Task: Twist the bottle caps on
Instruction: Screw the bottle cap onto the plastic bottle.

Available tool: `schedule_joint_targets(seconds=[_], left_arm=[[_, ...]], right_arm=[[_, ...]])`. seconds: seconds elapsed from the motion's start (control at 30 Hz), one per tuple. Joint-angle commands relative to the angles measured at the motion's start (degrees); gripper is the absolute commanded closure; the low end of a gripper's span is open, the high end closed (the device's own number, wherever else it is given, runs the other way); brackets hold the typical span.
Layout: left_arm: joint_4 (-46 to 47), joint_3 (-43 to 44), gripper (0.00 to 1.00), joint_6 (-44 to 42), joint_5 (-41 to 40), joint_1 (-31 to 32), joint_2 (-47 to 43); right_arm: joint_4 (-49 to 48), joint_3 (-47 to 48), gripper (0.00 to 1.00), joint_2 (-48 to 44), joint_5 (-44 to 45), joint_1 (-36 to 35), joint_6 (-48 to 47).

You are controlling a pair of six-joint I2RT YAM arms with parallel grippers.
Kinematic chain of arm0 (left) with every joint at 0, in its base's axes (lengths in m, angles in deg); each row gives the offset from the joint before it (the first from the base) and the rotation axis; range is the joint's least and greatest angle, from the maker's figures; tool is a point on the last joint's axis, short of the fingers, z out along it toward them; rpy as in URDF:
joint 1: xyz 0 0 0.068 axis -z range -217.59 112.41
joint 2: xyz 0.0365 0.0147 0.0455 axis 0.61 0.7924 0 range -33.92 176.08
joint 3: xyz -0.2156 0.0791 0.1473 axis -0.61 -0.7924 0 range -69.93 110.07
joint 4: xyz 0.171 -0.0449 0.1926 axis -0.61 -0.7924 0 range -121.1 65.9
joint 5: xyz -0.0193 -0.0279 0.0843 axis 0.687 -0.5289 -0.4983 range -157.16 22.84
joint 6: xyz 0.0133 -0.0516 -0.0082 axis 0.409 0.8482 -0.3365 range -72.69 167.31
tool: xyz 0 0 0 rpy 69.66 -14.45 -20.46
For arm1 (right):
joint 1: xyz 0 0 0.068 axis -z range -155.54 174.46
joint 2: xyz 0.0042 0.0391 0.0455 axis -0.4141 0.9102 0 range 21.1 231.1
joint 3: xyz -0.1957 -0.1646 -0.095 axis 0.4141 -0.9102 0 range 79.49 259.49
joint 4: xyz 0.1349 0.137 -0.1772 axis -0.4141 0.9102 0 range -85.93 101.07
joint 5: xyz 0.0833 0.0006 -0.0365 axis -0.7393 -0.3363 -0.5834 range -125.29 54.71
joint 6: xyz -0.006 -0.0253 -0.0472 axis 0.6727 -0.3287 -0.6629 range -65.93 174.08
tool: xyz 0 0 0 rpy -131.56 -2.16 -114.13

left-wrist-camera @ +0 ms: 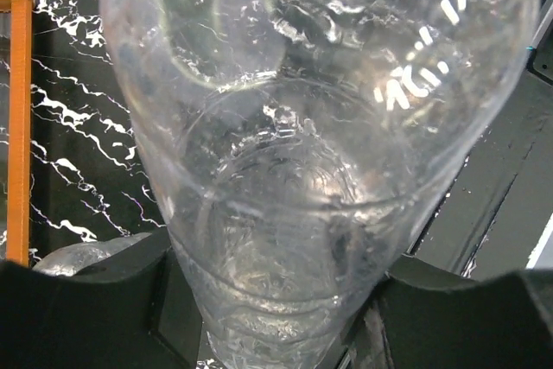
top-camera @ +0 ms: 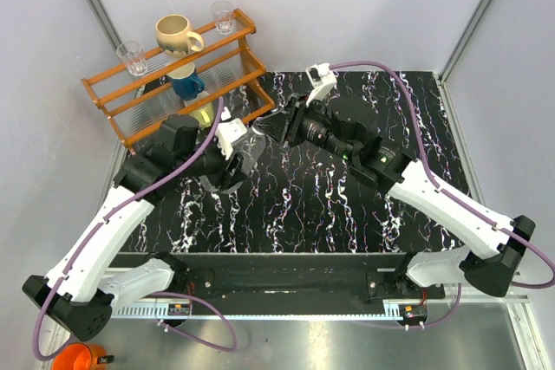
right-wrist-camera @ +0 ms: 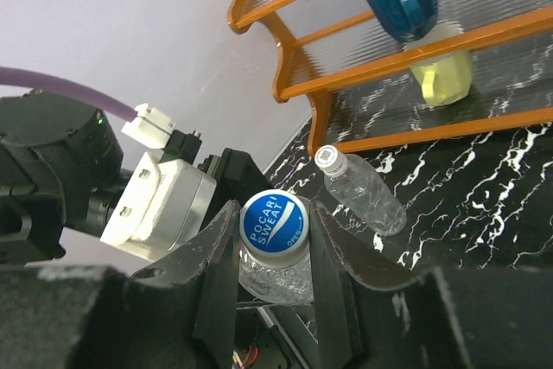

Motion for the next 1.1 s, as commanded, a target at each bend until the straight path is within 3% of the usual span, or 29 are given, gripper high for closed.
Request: schedule_joint_targets(seconds=[0.0, 0.03, 0.07, 0.1, 0.33, 0.57, 0.63, 0.67, 0.73, 0.77, 0.8, 1.07], left_arm=[[10.0, 0.7, 1.00, 2.0, -5.5, -0.8, -1.8], [9.9, 0.7, 1.00, 2.0, -3.1, -0.8, -1.9], [9.6, 0.7, 1.00, 2.3, -1.7, -0.7, -2.0], [9.2, 0.7, 1.00, 2.3, 0.0, -0.8, -2.1], [6.3, 1.4, 1.00, 2.1, 25.5, -0.9, -2.1], [0.3, 1.2, 1.00, -3.6, 51.4, -1.1, -1.6], [-1.2, 1.2, 1.00, -4.6, 56.1, -1.1, -1.6], [-1.4, 1.1, 1.00, -4.3, 56.9, -1.2, -1.5], [-1.3, 1.1, 1.00, -3.9, 60.0, -1.7, -1.4], [-1.3, 1.1, 1.00, -3.4, 60.9, -1.8, -1.4], [-1.3, 0.9, 1.00, -3.1, 61.8, -1.8, -1.5], [-1.3, 0.0, 1.00, -3.3, 61.2, -1.9, -1.7]], right_arm=[[7.1, 2.7, 0.63, 0.2, 5.9, -1.8, 0.6], [6.4, 4.0, 0.53, 0.2, 5.1, -1.8, -0.3], [5.4, 4.7, 0.34, 0.0, 3.7, -1.8, -1.4], [4.7, 5.4, 0.26, -0.3, 2.3, -1.8, -3.7], [-0.4, 7.0, 0.06, -8.6, -7.2, -1.7, -17.0], [-6.5, -0.6, 0.03, -16.5, -31.0, 1.4, -24.1], [-14.6, -5.7, 0.04, -16.1, -41.5, 6.7, -18.0], [-25.7, -7.4, 0.07, -14.2, -45.4, 8.8, -13.8], [-39.6, -10.3, 0.12, -10.9, -54.7, 11.8, 2.1], [-51.7, -10.6, 0.14, -7.9, -55.9, 12.0, 6.8], [-55.5, -10.6, 0.15, -6.6, -56.9, 12.2, 13.1], [-68.6, -7.3, 0.14, 1.0, -59.3, 12.3, 22.6]])
